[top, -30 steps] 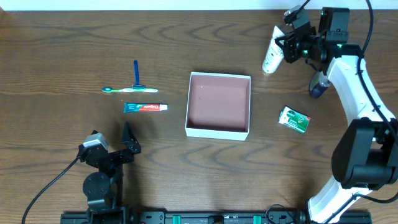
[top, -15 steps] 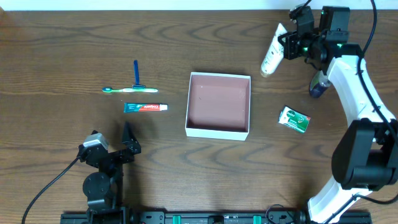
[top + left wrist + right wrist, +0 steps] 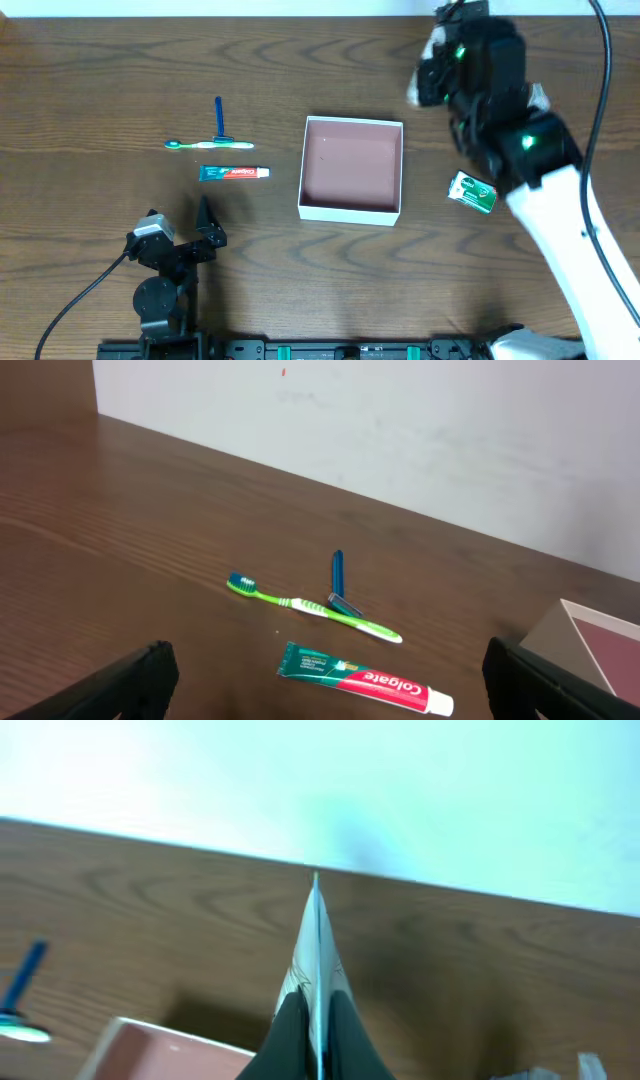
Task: Pack container
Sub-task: 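Lift the Pantene tube and carry it over the box's left corner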
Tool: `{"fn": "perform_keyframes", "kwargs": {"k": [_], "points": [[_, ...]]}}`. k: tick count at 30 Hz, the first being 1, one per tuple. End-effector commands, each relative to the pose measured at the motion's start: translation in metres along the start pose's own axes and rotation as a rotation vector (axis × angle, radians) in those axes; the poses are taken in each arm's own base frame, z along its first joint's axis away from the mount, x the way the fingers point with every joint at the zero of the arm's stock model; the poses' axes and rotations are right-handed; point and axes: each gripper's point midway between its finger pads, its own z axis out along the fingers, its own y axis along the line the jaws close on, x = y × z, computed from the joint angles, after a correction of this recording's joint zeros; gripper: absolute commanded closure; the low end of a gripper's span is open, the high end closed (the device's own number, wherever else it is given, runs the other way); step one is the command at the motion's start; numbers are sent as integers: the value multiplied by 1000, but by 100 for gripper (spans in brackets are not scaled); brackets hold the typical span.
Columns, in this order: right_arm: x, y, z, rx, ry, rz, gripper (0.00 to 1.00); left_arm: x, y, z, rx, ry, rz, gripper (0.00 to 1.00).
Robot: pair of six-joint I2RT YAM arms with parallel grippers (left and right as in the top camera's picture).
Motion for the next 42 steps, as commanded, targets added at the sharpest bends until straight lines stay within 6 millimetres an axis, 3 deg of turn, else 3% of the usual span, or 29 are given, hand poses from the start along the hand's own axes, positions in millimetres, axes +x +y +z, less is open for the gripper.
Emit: {"fn": "perform_keyframes", "kwargs": {"k": [1, 11, 21, 29, 42], "points": [[-3, -3, -10, 124, -32, 83, 98, 16, 7, 1, -24, 47, 12, 2], [24, 62, -4, 20, 31, 203, 98, 16, 7, 1, -24, 47, 12, 2], [66, 116, 41, -14, 118, 234, 98, 16, 7, 1, -24, 47, 12, 2], [97, 135, 67, -12, 186, 237, 99, 16, 7, 1, -24, 47, 12, 2], [112, 147, 86, -9, 197, 256, 98, 16, 7, 1, -24, 47, 12, 2]]}}
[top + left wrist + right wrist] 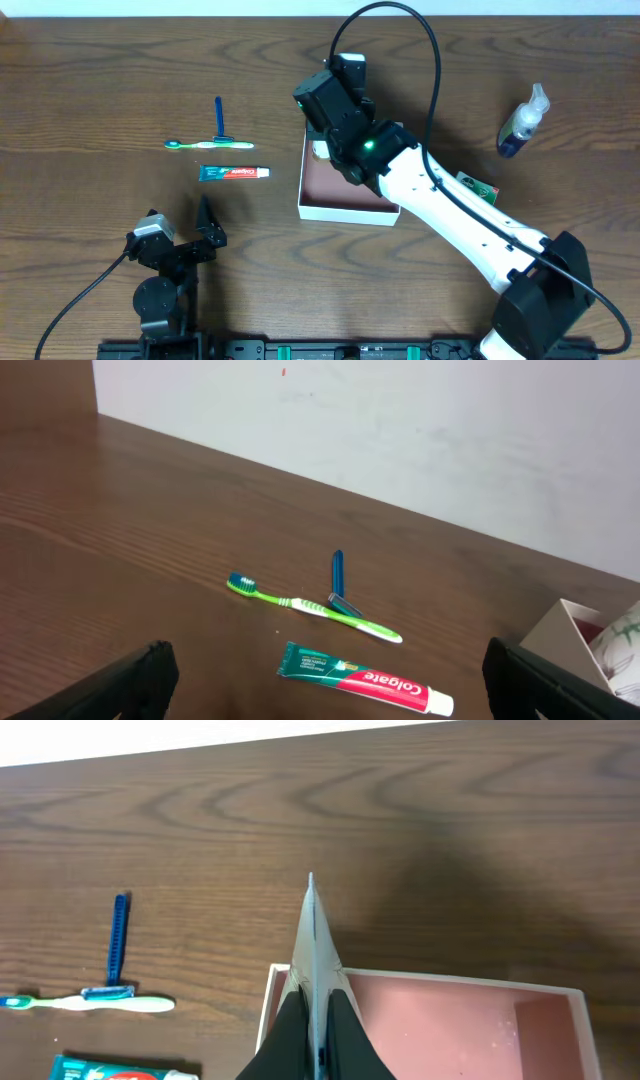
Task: Pack container
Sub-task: 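Lift the Pantene tube and carry it over the box's left corner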
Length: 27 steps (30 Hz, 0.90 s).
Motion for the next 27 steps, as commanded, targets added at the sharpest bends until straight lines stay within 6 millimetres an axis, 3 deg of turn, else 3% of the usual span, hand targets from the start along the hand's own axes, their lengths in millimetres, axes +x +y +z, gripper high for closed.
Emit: {"fn": "perform_keyframes", "kwargs": {"k": [1, 27], "points": [[-4, 6, 2, 3, -26, 28, 98, 16, 7, 1, -24, 47, 12, 2], [5, 3, 19, 52, -38, 49, 98, 16, 7, 1, -24, 47, 12, 2]]}}
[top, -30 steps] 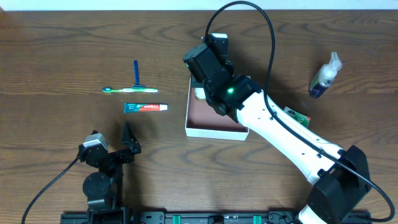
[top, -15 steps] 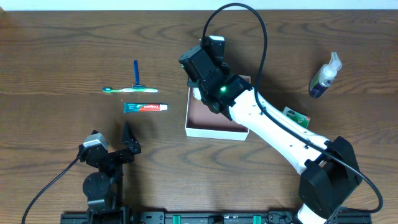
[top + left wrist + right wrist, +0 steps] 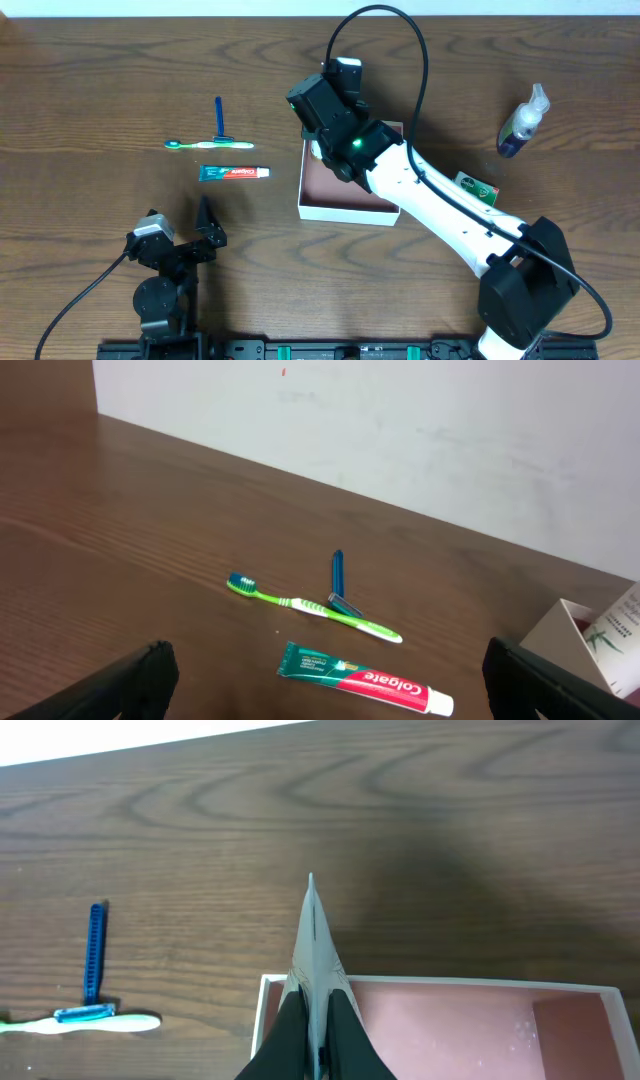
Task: Pack container
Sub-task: 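Lift the Pantene tube and carry it over the box's left corner, then lower the tube upright into the box and open the right gripper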
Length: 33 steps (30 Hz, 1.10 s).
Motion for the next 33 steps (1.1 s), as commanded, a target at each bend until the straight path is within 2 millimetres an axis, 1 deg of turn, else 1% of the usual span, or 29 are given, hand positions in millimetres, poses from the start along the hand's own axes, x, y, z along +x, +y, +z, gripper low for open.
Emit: {"fn": "perform_keyframes", "kwargs": {"k": [1, 9, 15, 16, 19, 21, 26, 28, 30, 33], "points": [[-5, 3, 0, 16, -36, 16, 98, 16, 7, 1, -23, 47, 12, 2], [3, 3, 10, 29, -22, 5, 99, 16, 7, 1, -23, 47, 12, 2], [2, 5, 11, 21, -31, 11, 98, 16, 7, 1, -23, 47, 12, 2], [1, 6, 11, 18, -34, 14, 93, 16, 7, 1, -23, 47, 12, 2], [-1, 7, 11, 12, -40, 18, 67, 16, 7, 1, -23, 47, 12, 2], [-1, 7, 11, 12, -40, 18, 60, 16, 7, 1, -23, 47, 12, 2], [-1, 8, 11, 11, -39, 15, 55, 16, 7, 1, -23, 47, 12, 2], [-1, 12, 11, -9, -37, -21, 53, 16, 7, 1, -23, 47, 12, 2], [-3, 14, 11, -19, -44, -47, 48, 16, 7, 1, -23, 47, 12, 2], [-11, 19, 7, -39, -69, -82, 37, 16, 7, 1, -23, 47, 12, 2]]}}
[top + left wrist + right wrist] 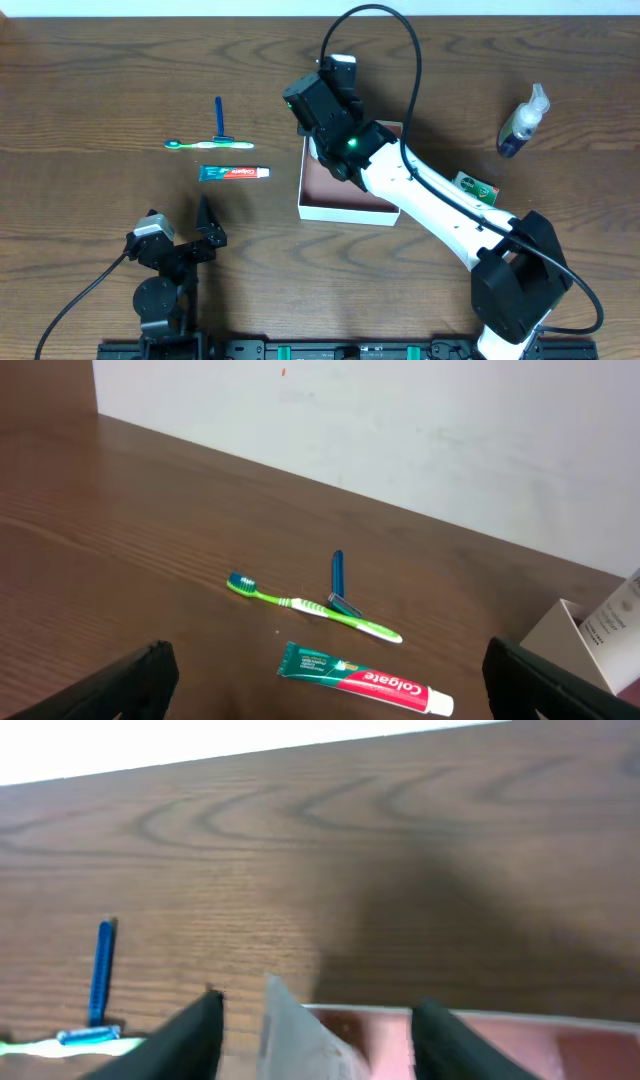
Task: Pack container
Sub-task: 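Lower the tube upright into the box and open the right gripper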
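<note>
The white box with a pink inside (350,192) stands mid-table. My right gripper (322,132) hangs over its far left corner, open (318,1025). A white packet (292,1038) stands loose between the spread fingers (200,1025), leaning at the box's left end. The packet (615,622) also shows in the left wrist view, beside the box wall (565,630). Left of the box lie a toothbrush (208,145), a blue razor (218,118) and a toothpaste tube (234,173). My left gripper (330,698) rests open near the front edge, holding nothing.
A green soap pack (477,187) lies right of the box, partly under my right arm. A spray bottle (522,122) lies at the far right. My right arm stretches across the box from the front right.
My right gripper has opened, and the white packet it held now stands free between its fingers at the box's left end. The left arm has not moved.
My right gripper was at the far right of the table, shut on the thin white packet. Then it was over the box's far left corner, still shut on it, and stayed there. Now the fingers are apart and the packet is let go in the box.
</note>
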Tool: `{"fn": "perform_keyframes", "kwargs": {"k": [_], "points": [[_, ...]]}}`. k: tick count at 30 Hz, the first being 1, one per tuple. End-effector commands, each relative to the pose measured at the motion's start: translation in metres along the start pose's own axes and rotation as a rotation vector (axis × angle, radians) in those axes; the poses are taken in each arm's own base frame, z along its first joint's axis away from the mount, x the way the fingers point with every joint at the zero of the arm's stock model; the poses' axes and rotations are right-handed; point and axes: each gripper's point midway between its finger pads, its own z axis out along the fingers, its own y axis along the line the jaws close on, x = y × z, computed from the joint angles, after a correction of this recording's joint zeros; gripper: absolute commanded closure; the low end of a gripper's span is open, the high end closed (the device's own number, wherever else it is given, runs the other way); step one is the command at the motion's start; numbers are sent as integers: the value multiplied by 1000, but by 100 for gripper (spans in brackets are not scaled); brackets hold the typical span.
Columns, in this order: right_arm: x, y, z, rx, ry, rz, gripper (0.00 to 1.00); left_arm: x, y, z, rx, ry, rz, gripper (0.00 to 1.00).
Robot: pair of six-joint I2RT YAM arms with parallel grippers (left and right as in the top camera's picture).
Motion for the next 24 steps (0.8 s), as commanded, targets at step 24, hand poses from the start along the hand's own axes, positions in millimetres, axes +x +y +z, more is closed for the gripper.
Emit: {"fn": "perform_keyframes", "kwargs": {"k": [24], "points": [[-127, -127, -137, -8, -76, 39, 2, 16, 7, 1, -23, 47, 12, 2]]}}
